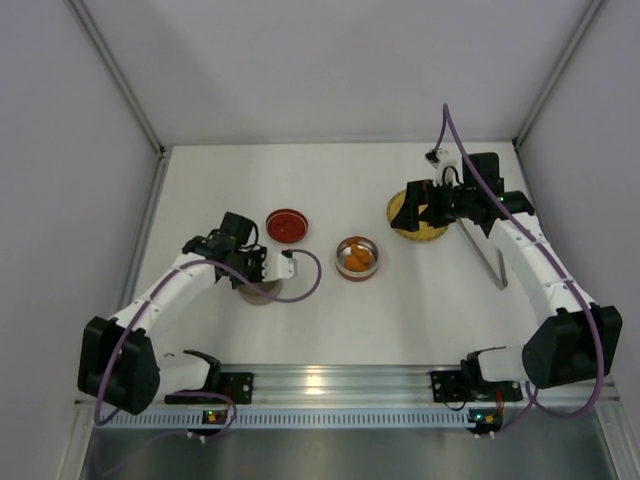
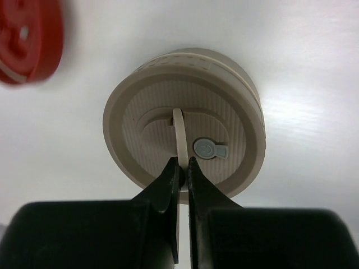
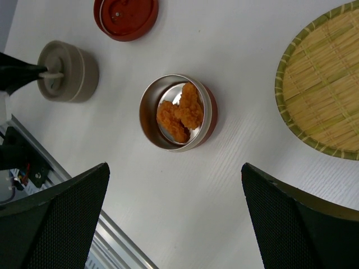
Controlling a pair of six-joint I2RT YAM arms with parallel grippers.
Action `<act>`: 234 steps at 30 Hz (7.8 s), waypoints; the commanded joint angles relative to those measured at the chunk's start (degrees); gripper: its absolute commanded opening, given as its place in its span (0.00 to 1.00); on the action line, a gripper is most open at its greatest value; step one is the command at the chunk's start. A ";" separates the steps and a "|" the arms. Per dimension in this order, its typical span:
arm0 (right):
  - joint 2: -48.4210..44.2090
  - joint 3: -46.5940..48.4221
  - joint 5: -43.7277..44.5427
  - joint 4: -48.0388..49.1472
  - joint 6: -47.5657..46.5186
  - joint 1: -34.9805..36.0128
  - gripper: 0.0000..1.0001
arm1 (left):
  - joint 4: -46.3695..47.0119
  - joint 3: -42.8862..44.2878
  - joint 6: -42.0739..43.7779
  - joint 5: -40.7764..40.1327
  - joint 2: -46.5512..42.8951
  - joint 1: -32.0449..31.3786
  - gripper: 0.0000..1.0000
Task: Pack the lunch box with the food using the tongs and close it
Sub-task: Move the packing box to the center of the board, then pick up the box lid from the center of the board.
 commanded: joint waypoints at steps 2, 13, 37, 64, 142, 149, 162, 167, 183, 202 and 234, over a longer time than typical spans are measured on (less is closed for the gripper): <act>-1.61 1.90 -0.27 -0.63 -1.22 -1.04 0.99 | -12.83 -6.73 -2.55 5.93 -2.97 -11.07 0.00; -1.69 1.63 -0.01 -0.72 -1.31 -1.04 0.99 | -15.73 -7.52 -5.37 7.43 -5.08 -20.50 0.06; -0.99 0.58 -2.20 0.07 -0.96 -1.12 0.99 | -16.61 -6.56 -8.27 6.47 -7.46 -25.08 0.29; -1.17 -0.30 -3.88 0.42 -1.22 -1.04 0.99 | -7.48 4.35 -11.17 2.51 0.62 -20.08 0.44; 6.92 -2.23 -3.44 2.97 -3.24 -0.95 0.99 | 64.94 -15.86 26.79 12.53 17.06 -0.47 0.37; 7.36 -1.88 -3.96 2.97 -2.98 -0.95 1.00 | 67.67 -18.24 27.06 11.74 15.39 -0.47 0.17; 5.69 -3.46 -4.93 4.73 -2.72 -0.60 0.99 | 62.33 -12.81 19.86 10.25 9.60 -0.55 0.00; 3.41 -5.66 -7.21 14.36 0.70 0.11 0.99 | 53.80 -5.86 12.14 9.02 4.86 -0.73 0.00; 0.15 -16.64 -5.29 69.74 13.10 11.43 0.90 | 36.31 12.86 -9.49 1.20 -7.64 -6.44 0.00; 14.39 -19.99 0.34 117.32 28.93 20.23 0.69 | 28.91 23.77 -25.76 -7.06 -7.99 -16.64 0.00; 21.51 -11.99 -2.91 125.85 31.83 22.78 0.66 | 26.36 25.53 -35.78 -4.87 -8.69 -20.15 0.00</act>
